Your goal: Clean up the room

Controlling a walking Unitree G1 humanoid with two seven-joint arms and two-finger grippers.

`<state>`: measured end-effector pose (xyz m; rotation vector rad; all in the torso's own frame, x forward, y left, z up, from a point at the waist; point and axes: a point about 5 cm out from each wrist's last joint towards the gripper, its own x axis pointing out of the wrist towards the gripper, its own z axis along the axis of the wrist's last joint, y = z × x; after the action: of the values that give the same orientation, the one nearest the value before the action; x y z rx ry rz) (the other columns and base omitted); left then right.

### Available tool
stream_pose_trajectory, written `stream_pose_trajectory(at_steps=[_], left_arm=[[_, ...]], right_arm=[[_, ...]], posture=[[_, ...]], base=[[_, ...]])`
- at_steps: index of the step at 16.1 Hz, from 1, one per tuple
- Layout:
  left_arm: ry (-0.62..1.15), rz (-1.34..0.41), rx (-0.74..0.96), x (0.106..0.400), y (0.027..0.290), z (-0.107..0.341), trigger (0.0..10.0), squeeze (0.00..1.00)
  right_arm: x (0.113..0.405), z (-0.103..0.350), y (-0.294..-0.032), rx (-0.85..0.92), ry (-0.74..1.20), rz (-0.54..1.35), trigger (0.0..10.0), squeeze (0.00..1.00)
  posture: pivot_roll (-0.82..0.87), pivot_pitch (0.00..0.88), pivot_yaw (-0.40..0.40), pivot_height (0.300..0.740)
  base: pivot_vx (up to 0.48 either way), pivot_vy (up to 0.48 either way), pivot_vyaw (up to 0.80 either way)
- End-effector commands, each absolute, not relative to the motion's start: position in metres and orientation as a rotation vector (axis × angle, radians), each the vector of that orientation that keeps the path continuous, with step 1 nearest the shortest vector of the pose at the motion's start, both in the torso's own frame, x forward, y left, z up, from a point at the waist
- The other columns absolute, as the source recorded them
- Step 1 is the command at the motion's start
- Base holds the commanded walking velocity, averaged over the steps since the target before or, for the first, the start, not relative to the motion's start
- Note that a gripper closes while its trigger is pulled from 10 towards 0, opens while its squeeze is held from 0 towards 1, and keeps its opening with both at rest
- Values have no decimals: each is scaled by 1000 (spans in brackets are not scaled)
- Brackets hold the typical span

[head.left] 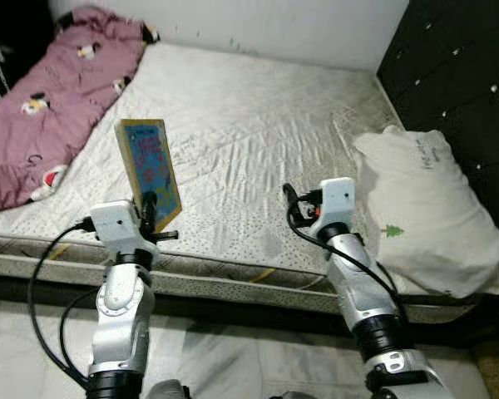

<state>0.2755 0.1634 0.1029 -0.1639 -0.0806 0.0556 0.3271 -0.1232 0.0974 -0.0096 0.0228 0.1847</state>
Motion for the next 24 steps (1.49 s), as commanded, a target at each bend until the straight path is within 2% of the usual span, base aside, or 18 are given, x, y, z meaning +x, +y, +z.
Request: stream_pose_trajectory(at_steps=[1, 5, 9, 12, 24], left_arm=[[-135, 29, -166, 276, 160, 113, 10000, 0], [-149, 23, -188, 275, 162, 115, 10000, 0], [-148, 18, -195, 275, 160, 115, 10000, 0], [-142, 24, -198, 276, 161, 115, 10000, 0], [-113, 83, -186, 280, 163, 112, 10000, 0]], right_arm=[[327, 102, -126, -13, 11, 176, 10000, 0], [327, 102, -125, -18, 16, 182, 10000, 0], [327, 102, -126, -11, 16, 179, 10000, 0], [327, 102, -126, -12, 17, 181, 10000, 0], [328, 103, -122, -39, 18, 199, 10000, 0]], posture=[[80, 0, -68, 740], [81, 0, -69, 740], [77, 0, -69, 740], [77, 0, -69, 740], [86, 0, -69, 740]], base=[[0, 0, 0], [322, 0, 0], [480, 0, -653], [434, 0, 0], [76, 0, 0]])
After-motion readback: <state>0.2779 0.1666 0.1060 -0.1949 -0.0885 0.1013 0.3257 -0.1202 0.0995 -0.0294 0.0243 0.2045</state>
